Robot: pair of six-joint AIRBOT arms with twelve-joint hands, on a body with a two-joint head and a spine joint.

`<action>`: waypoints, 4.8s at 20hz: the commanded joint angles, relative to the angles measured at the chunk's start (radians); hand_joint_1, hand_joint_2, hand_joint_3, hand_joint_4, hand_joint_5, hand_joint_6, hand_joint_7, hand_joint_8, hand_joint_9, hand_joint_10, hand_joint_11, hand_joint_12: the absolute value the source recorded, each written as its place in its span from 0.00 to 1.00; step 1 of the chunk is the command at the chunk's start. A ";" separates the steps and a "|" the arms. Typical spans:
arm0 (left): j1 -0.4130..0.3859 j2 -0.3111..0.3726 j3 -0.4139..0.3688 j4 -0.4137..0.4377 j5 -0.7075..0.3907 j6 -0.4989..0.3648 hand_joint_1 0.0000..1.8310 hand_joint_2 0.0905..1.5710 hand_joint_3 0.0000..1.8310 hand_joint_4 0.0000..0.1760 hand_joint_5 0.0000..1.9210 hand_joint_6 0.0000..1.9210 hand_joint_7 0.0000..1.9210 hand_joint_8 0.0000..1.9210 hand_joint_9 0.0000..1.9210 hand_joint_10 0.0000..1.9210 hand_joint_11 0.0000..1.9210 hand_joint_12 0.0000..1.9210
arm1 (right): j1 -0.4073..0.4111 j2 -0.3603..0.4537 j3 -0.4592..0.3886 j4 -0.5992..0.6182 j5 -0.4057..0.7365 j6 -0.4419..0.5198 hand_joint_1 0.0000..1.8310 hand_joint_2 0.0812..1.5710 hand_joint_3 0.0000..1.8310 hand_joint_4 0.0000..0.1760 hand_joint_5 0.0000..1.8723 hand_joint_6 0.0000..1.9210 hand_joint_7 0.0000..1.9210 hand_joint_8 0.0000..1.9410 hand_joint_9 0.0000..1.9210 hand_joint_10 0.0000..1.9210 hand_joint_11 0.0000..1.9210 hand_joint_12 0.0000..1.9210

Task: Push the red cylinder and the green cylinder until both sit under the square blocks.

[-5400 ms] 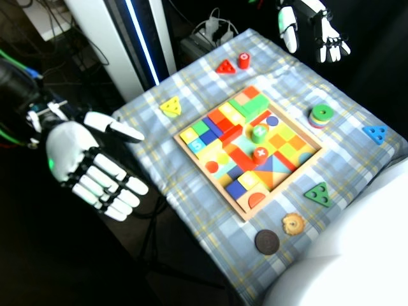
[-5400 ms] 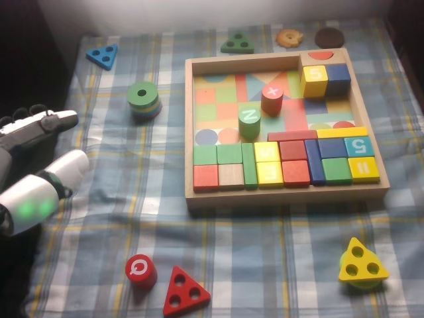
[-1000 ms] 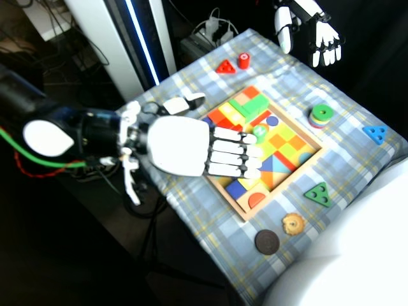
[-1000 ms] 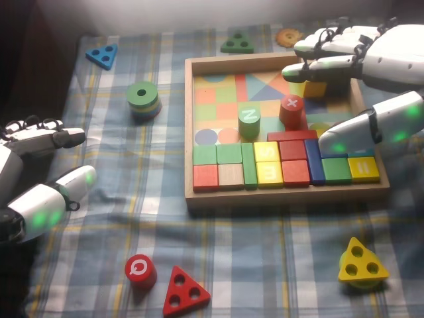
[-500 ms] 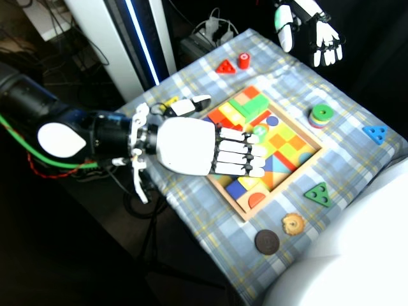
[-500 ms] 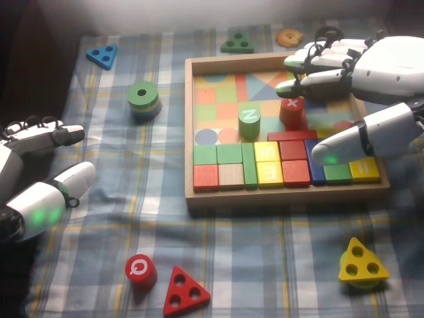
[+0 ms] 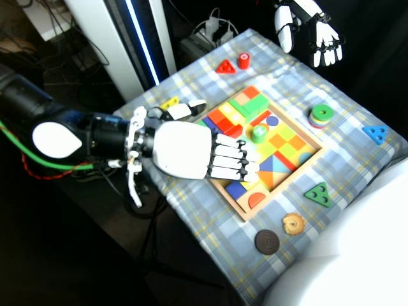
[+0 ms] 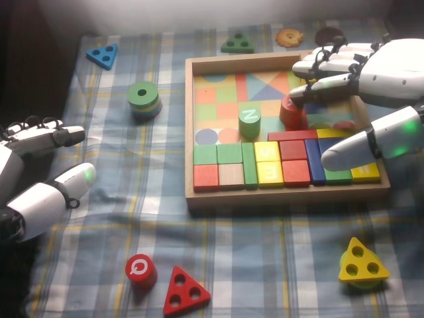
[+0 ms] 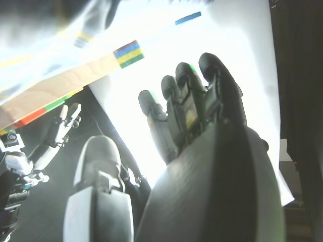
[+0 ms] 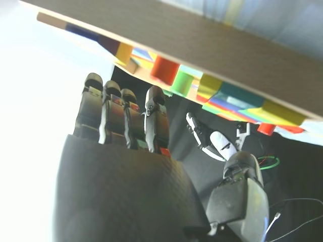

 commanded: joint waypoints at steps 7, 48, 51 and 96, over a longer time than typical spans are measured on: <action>-0.009 0.001 0.003 0.038 -0.097 -0.009 0.28 0.75 0.00 0.18 0.34 0.00 0.22 0.00 0.17 0.02 0.00 0.21 | 0.009 0.059 -0.044 -0.024 0.037 0.027 0.00 0.49 0.00 0.00 0.18 0.01 0.00 0.00 0.00 0.00 0.00 0.00; -0.010 0.000 0.004 0.037 -0.080 -0.011 0.26 0.76 0.00 0.37 0.31 0.00 0.21 0.00 0.15 0.00 0.00 0.05 | -0.024 0.237 -0.176 -0.023 -0.021 0.014 0.00 0.47 0.00 0.39 0.16 0.00 0.00 0.00 0.00 0.00 0.00 0.00; -0.010 -0.001 0.003 0.036 -0.082 -0.012 0.26 0.76 0.00 0.30 0.32 0.00 0.22 0.00 0.16 0.00 0.00 0.03 | -0.019 0.226 -0.173 0.013 0.000 -0.018 0.00 0.47 0.00 0.63 0.16 0.00 0.00 0.00 0.00 0.00 0.00 0.00; -0.009 -0.001 0.004 0.035 -0.079 -0.020 0.26 0.77 0.00 0.22 0.33 0.00 0.24 0.00 0.17 0.00 0.00 0.09 | 0.025 0.183 -0.179 0.095 0.123 -0.071 0.00 0.47 0.00 0.82 0.17 0.01 0.00 0.00 0.00 0.00 0.00 0.00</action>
